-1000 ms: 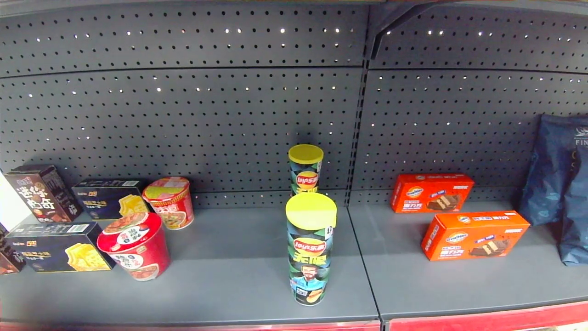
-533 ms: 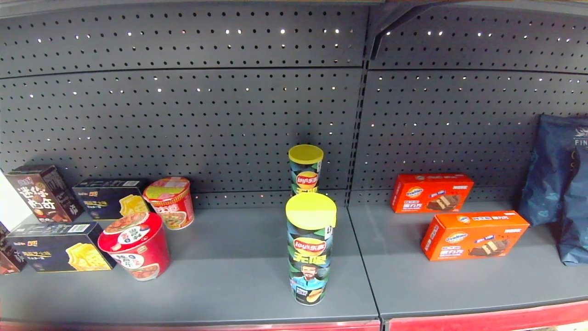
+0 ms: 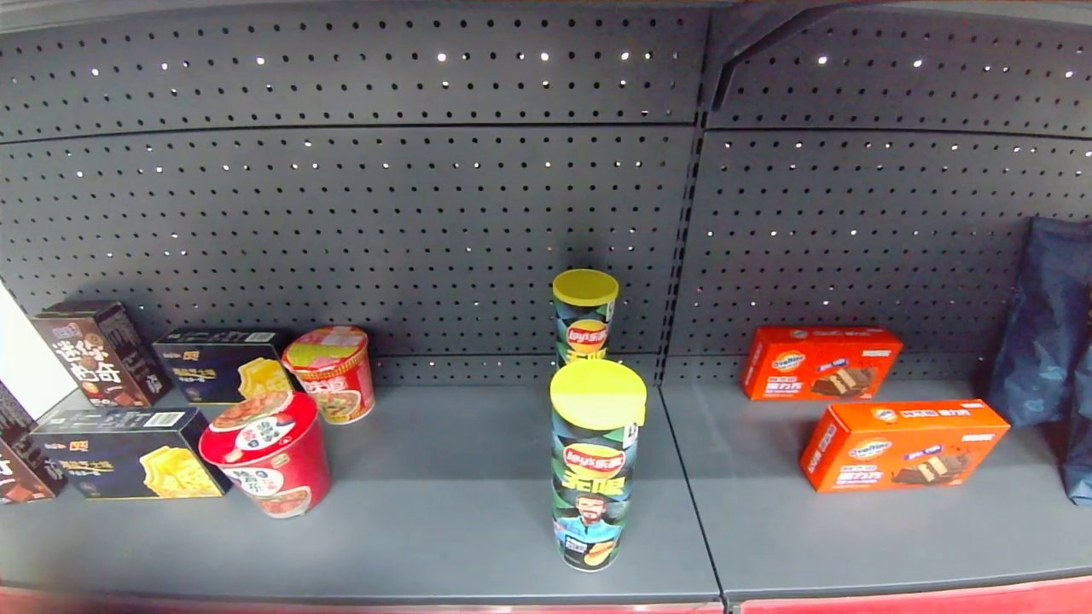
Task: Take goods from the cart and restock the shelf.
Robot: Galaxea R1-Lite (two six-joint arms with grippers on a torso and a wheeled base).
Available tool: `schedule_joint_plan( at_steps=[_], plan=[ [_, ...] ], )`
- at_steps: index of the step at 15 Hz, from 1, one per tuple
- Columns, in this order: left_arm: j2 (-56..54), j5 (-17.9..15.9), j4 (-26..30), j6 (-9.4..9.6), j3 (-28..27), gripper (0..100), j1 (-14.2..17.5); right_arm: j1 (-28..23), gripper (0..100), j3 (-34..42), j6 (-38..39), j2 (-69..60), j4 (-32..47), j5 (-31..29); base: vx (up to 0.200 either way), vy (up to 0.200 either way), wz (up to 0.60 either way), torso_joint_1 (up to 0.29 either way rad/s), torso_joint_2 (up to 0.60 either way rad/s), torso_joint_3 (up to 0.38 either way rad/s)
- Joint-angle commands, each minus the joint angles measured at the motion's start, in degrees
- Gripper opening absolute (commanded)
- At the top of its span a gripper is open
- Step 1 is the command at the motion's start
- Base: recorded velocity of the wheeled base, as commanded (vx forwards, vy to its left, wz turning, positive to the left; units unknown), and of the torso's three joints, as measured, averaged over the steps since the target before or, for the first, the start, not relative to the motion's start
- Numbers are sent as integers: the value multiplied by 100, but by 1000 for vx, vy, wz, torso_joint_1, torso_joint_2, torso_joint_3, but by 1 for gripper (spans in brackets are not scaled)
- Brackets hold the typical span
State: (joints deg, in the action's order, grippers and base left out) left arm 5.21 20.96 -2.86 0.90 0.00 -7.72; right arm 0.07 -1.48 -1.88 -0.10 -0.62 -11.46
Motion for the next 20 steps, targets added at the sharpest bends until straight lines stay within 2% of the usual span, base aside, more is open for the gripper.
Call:
schedule_joint_plan(
  at_steps=[1, 17, 20],
  plan=[
    [33, 5, -12, -29, 0, 100, -2, 1, 100, -2, 3, 10, -8, -5, 0, 0, 0, 0, 0, 0],
    [33, -162, -4, -46, 0, 100, -2, 1, 100, -2, 3, 10, -8, 91, 0, 0, 0, 0, 0, 0],
    [33, -188, -4, -99, 0, 100, -2, 1, 100, -2, -41, 10, -8, 82, 0, 0, 0, 0, 0, 0]
  ],
)
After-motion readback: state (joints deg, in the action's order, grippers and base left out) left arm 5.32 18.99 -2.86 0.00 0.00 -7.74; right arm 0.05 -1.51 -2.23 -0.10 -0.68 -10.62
